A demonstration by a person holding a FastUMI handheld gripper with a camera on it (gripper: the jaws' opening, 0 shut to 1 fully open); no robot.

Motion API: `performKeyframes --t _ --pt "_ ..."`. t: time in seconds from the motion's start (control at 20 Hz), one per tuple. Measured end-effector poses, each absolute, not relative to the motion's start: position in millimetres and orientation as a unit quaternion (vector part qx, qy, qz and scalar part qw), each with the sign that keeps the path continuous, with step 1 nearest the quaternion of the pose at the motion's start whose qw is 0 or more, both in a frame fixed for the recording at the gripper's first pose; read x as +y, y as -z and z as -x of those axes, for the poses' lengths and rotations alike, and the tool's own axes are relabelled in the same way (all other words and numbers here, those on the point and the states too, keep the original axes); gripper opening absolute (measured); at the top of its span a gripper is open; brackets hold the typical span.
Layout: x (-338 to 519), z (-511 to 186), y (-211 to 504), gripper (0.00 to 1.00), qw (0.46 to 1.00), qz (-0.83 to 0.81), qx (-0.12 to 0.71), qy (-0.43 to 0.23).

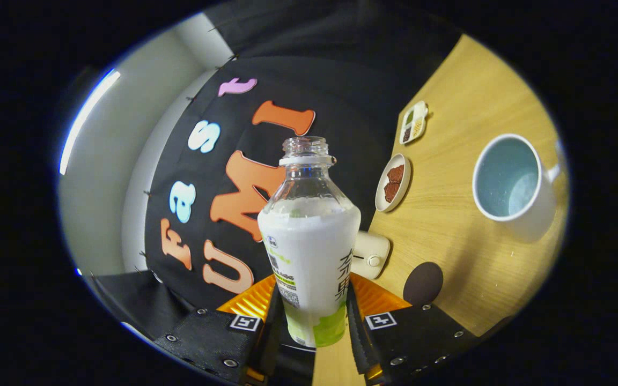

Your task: Take the bottle from table, then pour the juice into the cup, finally place the bottle on the coaster

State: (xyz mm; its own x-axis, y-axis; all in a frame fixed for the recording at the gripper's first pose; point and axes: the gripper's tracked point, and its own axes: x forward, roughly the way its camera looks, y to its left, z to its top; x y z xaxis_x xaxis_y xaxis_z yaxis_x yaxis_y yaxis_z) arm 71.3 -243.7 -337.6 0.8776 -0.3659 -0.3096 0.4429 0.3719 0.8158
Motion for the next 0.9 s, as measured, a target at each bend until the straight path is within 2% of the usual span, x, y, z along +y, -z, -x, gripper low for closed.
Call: performKeyframes --t 0.2,0.5,0.9 --pt "-244 -85 352 0.56 0.882 -0.397 0.094 0.236" --pt "-229 -111 376 0.56 0.944 -0.206 0.172 0.19" --pt "-251 -116 400 0.56 0.957 -0.052 0.209 0.192"
